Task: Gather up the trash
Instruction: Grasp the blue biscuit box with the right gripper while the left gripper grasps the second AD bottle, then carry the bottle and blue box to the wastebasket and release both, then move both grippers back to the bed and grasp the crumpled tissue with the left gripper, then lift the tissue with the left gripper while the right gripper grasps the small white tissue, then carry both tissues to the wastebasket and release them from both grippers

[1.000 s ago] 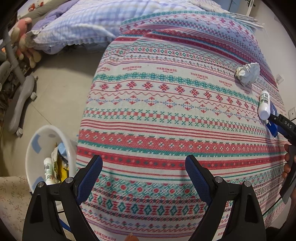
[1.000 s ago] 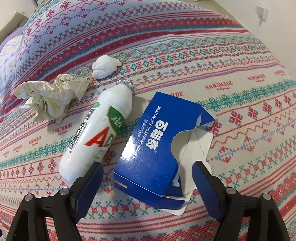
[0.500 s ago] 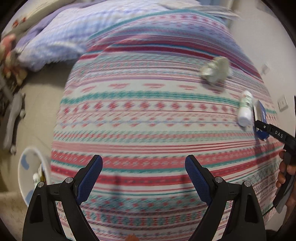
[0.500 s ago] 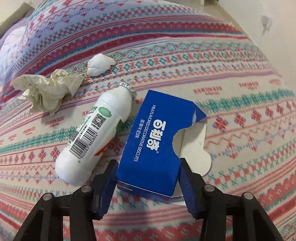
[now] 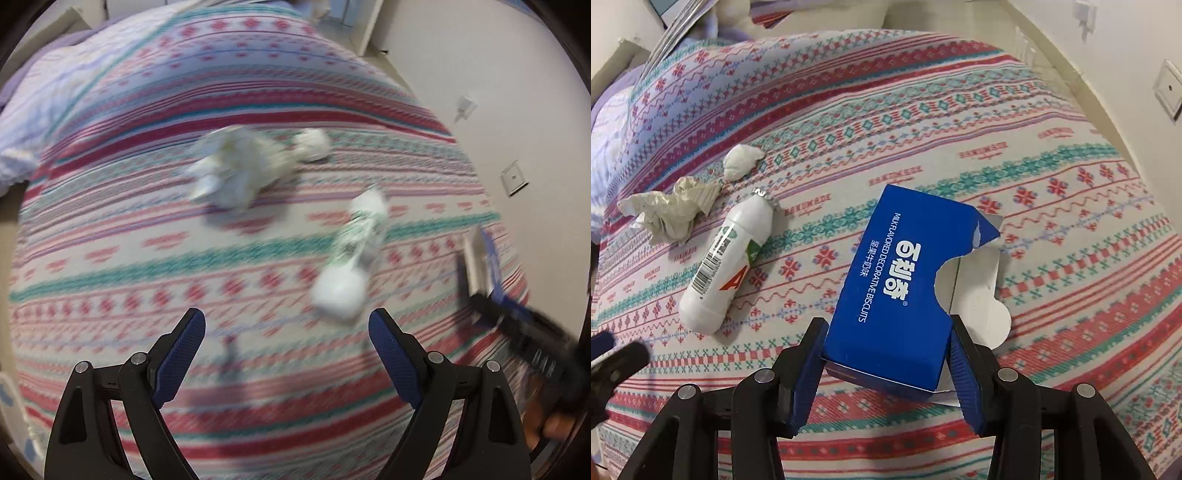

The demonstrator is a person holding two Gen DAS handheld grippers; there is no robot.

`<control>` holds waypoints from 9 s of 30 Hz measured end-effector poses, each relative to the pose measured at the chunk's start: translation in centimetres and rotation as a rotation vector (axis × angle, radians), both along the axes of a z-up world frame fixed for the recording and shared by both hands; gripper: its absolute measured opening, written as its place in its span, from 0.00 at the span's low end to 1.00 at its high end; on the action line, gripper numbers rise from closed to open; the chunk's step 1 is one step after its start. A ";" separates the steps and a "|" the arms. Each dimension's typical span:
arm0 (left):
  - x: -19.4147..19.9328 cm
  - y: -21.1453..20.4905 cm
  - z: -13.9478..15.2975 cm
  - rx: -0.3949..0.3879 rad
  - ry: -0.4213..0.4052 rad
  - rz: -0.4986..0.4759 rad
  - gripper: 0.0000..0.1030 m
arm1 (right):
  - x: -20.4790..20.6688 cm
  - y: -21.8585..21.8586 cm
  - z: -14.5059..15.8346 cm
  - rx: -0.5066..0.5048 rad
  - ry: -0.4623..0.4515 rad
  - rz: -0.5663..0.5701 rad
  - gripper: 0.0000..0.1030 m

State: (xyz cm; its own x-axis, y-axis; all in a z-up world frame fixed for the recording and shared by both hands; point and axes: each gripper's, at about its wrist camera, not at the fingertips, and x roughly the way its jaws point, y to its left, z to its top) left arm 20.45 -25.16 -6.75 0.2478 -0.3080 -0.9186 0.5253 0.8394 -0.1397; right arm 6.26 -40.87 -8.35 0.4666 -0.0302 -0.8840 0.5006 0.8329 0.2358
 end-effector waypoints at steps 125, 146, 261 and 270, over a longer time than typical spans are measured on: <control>-6.0 56.7 0.3 0.100 -0.026 0.851 0.89 | 9.2 51.2 1.9 0.191 -0.153 0.936 0.69; -3.8 44.1 2.0 0.058 -0.049 0.670 0.89 | 7.7 32.8 2.7 -0.001 -0.106 0.565 0.73; -8.7 44.5 5.0 -0.128 -0.109 0.548 0.05 | 2.1 27.8 4.2 0.065 -0.082 0.517 0.18; -7.3 49.6 2.6 -0.120 -0.069 0.667 0.05 | 4.4 34.1 3.4 0.099 -0.074 0.606 0.18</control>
State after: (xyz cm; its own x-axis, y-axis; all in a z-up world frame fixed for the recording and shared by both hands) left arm 13.14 24.45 -4.20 0.4767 -0.1678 -0.8629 -0.0880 0.9676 -0.2368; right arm 10.68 -6.82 -4.93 0.4352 0.3399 -0.8337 -0.0756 0.9365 0.3424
